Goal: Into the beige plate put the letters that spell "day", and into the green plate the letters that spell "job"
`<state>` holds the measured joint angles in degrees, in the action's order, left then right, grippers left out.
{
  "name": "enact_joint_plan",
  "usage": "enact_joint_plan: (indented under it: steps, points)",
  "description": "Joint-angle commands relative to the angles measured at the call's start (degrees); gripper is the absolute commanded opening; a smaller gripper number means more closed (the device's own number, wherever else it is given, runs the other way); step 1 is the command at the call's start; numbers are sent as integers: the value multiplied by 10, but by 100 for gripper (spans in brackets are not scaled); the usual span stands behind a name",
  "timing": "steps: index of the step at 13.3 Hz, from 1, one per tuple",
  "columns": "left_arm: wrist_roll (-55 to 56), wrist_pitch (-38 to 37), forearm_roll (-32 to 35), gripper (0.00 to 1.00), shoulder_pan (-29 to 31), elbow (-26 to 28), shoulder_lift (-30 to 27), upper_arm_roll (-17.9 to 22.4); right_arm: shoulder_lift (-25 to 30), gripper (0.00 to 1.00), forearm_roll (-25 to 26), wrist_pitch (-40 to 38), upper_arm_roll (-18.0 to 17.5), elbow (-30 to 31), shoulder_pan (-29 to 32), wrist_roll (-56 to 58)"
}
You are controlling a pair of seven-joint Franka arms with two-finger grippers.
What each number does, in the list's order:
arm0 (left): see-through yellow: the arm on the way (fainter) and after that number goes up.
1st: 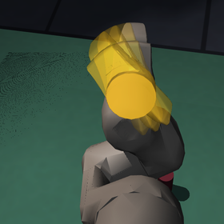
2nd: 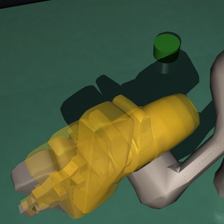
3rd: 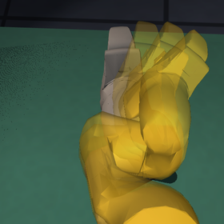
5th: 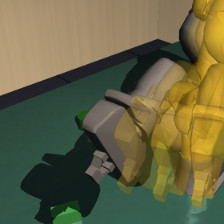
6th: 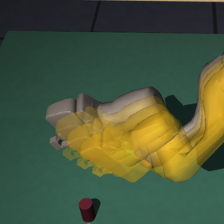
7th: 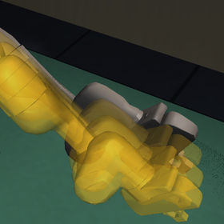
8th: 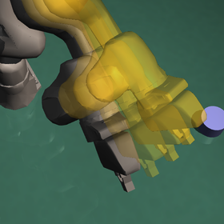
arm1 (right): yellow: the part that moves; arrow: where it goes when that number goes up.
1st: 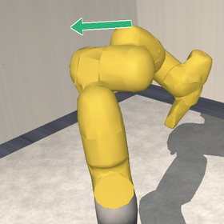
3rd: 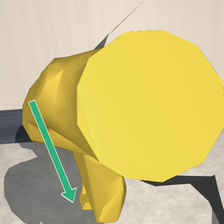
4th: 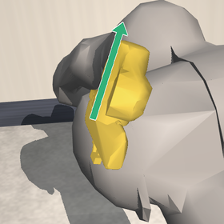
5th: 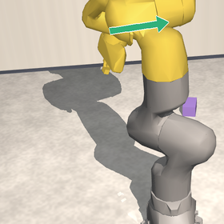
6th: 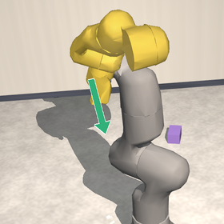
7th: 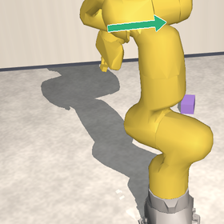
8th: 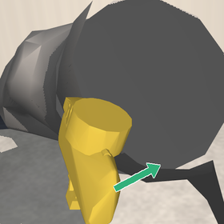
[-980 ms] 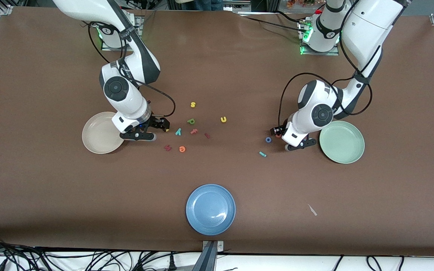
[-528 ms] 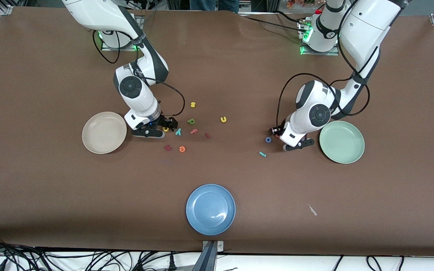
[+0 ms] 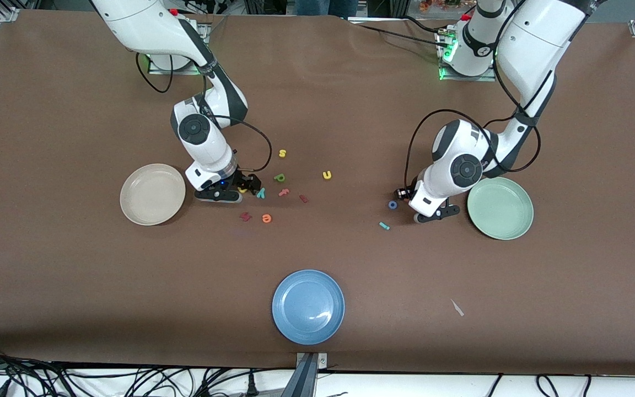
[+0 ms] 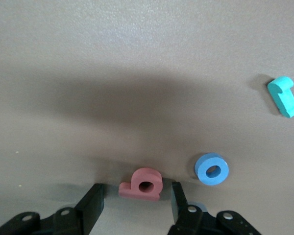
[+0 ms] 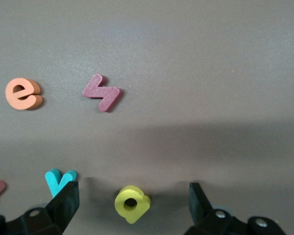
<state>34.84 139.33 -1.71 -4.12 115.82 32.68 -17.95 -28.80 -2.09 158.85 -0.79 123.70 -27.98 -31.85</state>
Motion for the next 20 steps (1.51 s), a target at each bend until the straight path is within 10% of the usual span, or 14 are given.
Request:
enact_joint_plan:
  steps: [1,10,20]
  points:
    - [14,1,25,56,-7,-19,15,8,-2,94,-5,36,1,22,-2,-4]
    - [15,-4,40,45,-6,-31,15,10,-1,31,-5,38,1,32,-2,4]
    - [15,-9,41,34,-7,-31,16,10,87,28,-5,-129,57,5,-1,113]
